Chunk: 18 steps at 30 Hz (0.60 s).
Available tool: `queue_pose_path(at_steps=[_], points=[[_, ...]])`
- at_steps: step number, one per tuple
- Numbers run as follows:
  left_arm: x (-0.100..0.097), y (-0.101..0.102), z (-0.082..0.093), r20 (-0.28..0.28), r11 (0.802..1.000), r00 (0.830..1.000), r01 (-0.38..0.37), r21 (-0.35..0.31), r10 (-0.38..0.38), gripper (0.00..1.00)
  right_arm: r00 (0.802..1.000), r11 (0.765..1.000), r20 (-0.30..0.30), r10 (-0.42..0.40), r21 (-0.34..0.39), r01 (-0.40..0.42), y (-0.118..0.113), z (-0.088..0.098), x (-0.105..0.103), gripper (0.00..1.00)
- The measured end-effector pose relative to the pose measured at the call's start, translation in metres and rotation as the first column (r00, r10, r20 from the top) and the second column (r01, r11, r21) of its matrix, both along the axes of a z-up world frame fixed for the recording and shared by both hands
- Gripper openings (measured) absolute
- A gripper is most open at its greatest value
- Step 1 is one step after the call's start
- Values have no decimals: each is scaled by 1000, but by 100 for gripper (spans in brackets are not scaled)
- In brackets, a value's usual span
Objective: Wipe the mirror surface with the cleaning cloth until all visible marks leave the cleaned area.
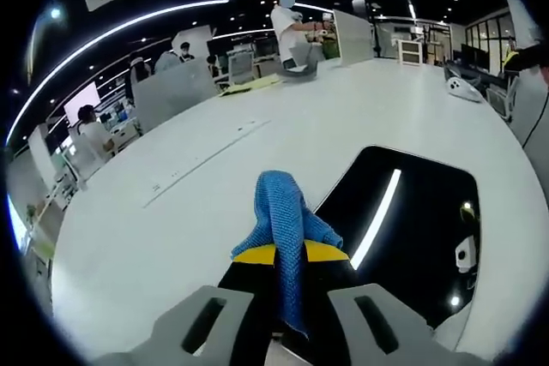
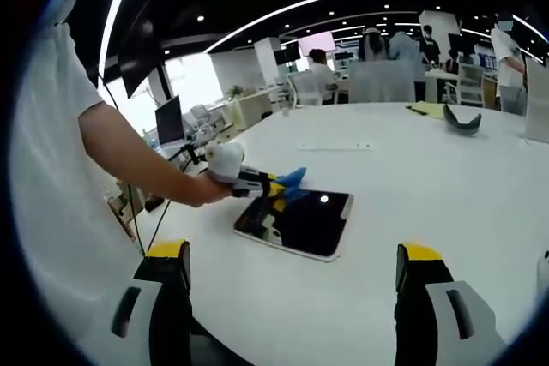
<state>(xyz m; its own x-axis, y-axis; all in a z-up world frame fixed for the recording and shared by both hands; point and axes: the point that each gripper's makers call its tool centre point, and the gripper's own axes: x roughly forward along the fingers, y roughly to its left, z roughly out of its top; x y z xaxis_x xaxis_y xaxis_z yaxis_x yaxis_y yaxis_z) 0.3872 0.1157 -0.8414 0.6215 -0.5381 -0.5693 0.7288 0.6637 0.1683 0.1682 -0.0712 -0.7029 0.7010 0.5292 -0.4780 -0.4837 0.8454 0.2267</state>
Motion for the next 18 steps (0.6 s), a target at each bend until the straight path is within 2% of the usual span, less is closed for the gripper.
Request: queue_pose_path(at_steps=[18], points=[[2,1,1,-14,999,999,-36,-1,36,7,1000,1000,4,-8,1,8,-1,1,0,100]])
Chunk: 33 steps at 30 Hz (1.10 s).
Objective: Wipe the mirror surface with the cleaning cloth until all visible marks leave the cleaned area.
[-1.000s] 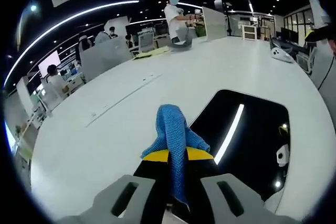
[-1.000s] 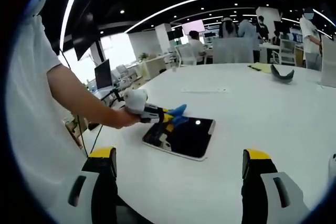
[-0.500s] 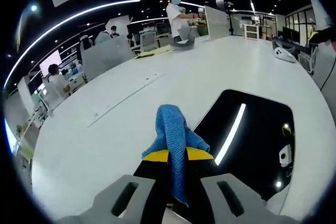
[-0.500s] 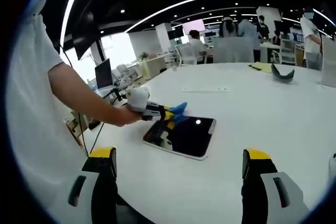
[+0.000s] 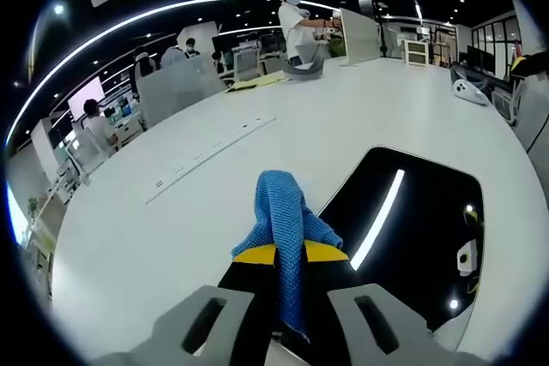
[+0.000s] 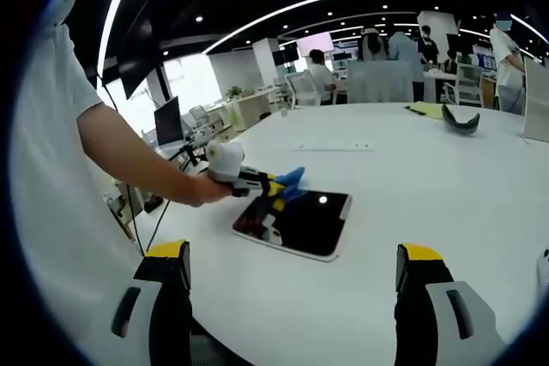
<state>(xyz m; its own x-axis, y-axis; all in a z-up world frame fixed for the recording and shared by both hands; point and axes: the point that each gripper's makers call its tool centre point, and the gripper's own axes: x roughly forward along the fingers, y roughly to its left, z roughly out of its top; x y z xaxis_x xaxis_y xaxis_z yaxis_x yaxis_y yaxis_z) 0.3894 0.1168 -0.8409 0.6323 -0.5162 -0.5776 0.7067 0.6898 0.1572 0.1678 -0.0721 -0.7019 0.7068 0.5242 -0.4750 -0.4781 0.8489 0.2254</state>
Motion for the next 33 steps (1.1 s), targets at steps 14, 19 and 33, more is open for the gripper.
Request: queue_pose_path(at_steps=[14,19,33], points=[[-1,1,-1,-14,1000,1000,-16,-13,16,7,1000,1000,2,1,-2,-1,-1,2,1,100],[-3,2,-1,-15,1000,1000,-12,-5,12,7,1000,1000,4,3,-3,-3,-1,3,1,100],[-12,6,-1,-12,1000,1000,-9,7,9,7,1000,1000,10,20,-3,-20,3,3,1,100]])
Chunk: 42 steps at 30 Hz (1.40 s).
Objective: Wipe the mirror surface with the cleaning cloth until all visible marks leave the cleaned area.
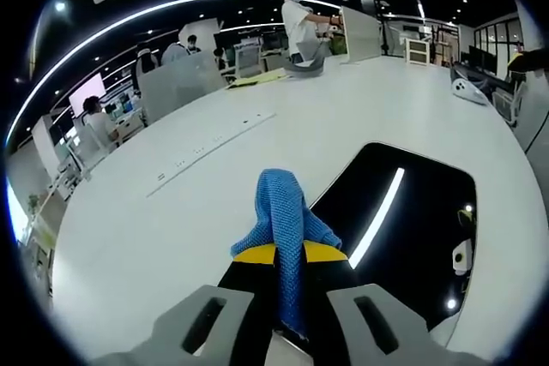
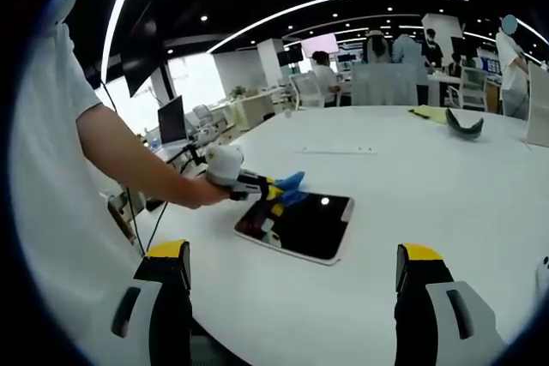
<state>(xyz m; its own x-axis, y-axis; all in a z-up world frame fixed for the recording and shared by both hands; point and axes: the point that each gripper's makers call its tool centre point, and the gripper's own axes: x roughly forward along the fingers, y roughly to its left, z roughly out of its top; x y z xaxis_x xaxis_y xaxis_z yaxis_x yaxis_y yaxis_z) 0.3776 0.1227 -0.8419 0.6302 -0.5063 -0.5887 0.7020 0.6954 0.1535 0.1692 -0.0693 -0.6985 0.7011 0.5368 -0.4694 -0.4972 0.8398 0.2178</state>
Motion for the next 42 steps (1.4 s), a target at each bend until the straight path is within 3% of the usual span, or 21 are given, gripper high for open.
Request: queue_pose_path(at_steps=[17,42], points=[[-11,4,0,4,1000,1000,-7,-3,7,7,1000,1000,7,14,-5,-14,5,2,1,100],[-46,14,0,-3,1000,1000,-20,4,20,7,999,999,28,44,9,-45,11,7,-3,100]])
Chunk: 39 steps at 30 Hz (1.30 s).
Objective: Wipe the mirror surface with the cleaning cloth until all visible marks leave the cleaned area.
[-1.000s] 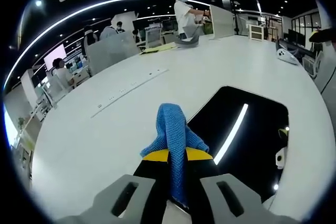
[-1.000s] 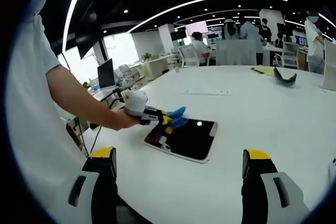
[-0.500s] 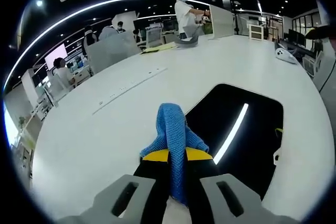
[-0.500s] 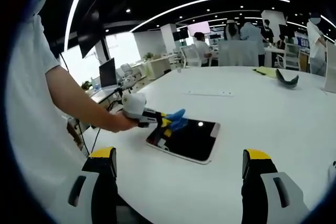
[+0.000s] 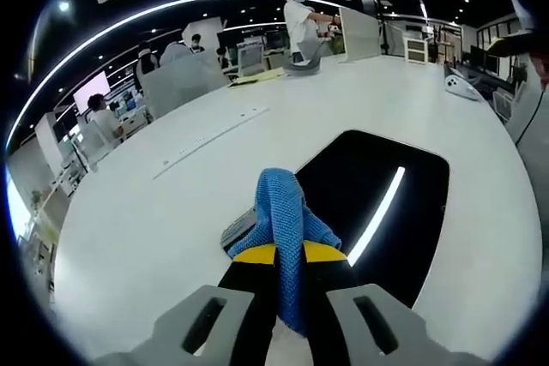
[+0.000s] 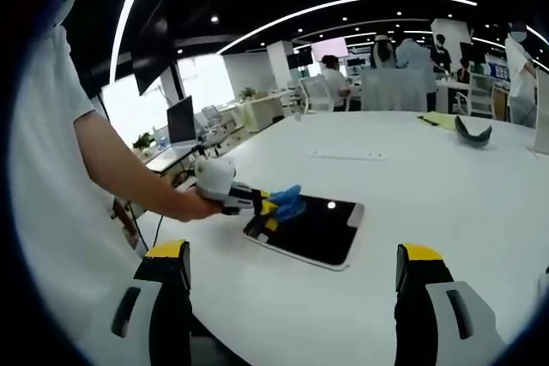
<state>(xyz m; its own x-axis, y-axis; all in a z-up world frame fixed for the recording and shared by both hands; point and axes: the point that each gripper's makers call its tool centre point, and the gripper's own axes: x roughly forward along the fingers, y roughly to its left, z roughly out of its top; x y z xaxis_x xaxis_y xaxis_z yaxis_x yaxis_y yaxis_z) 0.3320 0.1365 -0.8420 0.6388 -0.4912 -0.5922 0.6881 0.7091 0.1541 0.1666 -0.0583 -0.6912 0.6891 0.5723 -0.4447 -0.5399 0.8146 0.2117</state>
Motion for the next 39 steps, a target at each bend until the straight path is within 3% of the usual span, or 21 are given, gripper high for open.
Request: queue_pose_path(at_steps=[39], points=[[-59,18,0,-1,1000,1000,-12,3,12,7,998,998,26,61,5,-61,11,6,-5,100]])
